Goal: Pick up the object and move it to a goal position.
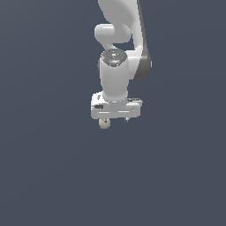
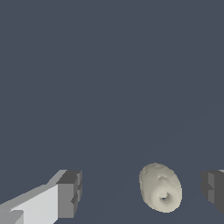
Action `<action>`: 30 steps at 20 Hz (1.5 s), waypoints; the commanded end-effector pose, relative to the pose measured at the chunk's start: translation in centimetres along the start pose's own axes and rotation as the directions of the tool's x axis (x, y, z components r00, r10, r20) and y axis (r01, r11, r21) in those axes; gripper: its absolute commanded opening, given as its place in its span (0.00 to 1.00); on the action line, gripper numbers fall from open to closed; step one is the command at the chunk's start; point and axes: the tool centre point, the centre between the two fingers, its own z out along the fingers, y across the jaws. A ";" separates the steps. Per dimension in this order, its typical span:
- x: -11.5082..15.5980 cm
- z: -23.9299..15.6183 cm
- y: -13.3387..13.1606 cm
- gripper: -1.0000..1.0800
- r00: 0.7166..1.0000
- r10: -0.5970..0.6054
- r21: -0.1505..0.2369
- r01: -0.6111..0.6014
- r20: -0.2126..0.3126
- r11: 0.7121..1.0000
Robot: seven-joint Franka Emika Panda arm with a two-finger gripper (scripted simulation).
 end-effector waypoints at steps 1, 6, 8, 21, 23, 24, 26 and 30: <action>-0.1 0.1 0.1 0.96 1.000 -0.001 0.000 0.001 0.001 1.000; -1.0 1.3 1.0 0.96 1.000 -0.008 -0.006 0.008 0.004 1.000; -1.6 2.0 1.6 0.96 1.000 -0.012 -0.010 0.012 0.006 1.000; -7.3 7.7 5.9 0.96 0.998 -0.054 -0.034 0.055 0.028 0.998; -7.8 8.1 6.2 0.96 0.998 -0.057 -0.035 0.058 0.029 0.998; -8.0 8.2 6.3 0.96 0.998 -0.058 -0.035 0.059 0.030 0.998; -8.1 8.3 6.4 0.96 0.998 -0.059 -0.036 0.060 0.030 0.998; -8.1 8.4 6.4 0.96 0.998 -0.058 -0.035 0.059 0.031 0.998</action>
